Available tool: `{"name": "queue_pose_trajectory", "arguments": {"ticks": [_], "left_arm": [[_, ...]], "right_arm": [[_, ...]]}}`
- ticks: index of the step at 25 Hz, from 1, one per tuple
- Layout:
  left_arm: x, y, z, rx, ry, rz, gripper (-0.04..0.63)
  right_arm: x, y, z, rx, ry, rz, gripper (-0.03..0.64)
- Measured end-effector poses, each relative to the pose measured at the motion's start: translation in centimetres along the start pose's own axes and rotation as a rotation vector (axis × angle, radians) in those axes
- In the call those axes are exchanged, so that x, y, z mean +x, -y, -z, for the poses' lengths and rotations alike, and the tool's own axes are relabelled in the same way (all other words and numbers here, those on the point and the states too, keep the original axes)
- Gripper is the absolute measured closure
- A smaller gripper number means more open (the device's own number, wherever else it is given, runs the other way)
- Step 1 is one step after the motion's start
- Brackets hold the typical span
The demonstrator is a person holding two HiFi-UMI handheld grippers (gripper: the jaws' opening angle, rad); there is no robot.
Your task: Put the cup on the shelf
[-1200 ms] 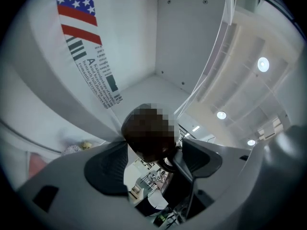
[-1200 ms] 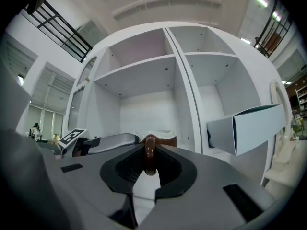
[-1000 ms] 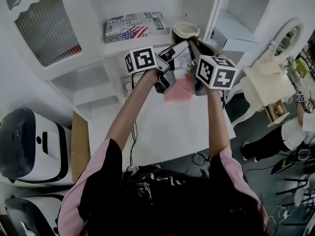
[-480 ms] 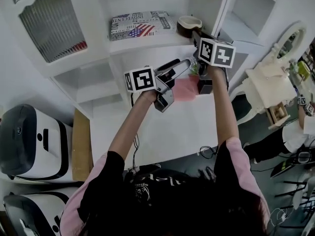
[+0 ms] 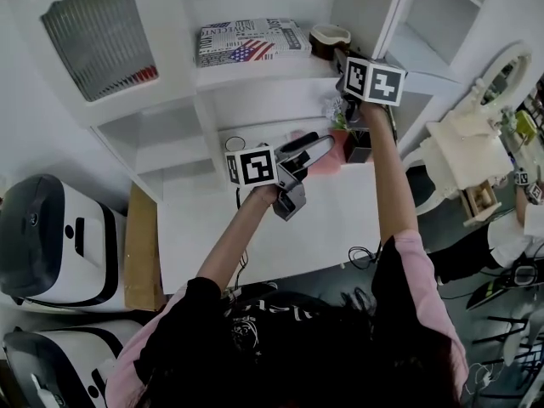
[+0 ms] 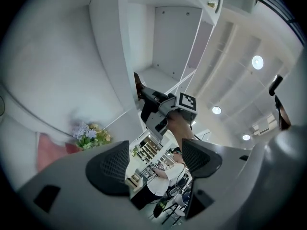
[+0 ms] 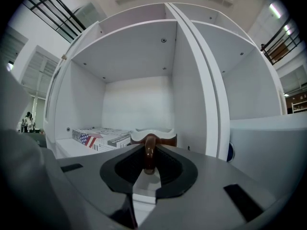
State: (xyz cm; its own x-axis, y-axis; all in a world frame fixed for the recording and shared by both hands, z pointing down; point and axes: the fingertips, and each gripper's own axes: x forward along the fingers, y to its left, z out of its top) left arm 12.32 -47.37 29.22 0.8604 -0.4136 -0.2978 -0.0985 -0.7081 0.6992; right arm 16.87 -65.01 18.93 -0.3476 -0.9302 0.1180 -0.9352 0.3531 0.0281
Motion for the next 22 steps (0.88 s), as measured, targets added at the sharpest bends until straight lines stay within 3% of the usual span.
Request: {"name": "queue_pose_trajectory", "arguments": {"ticks": [4,7,15,22], "left_arm": [[-0.6,0.3,1.1,0.021,-0.019,-0.014,0.241],[-1.2,0.8,1.6,0.028,-0.012,-0.024,0.241],[-3.0,2.3,3.3,0.033,0.028,-0.03,0.265],[-4.9,4.8,4.2,0.172,0.022,-0.039,0.27]], "right_arm": [[-0.6,-0.1,0.0,-0.04,0.016,0.006,0.519],[-1.8,-0.4,-0.3,-0.058,0.032,-0.005,0.468],[-6.9,-2.7,0.6,-0.076,0.097,-0.096,0.468],[-13.0,-6.4,6.0,0.004,0.103,-0.198,0.469]]}}
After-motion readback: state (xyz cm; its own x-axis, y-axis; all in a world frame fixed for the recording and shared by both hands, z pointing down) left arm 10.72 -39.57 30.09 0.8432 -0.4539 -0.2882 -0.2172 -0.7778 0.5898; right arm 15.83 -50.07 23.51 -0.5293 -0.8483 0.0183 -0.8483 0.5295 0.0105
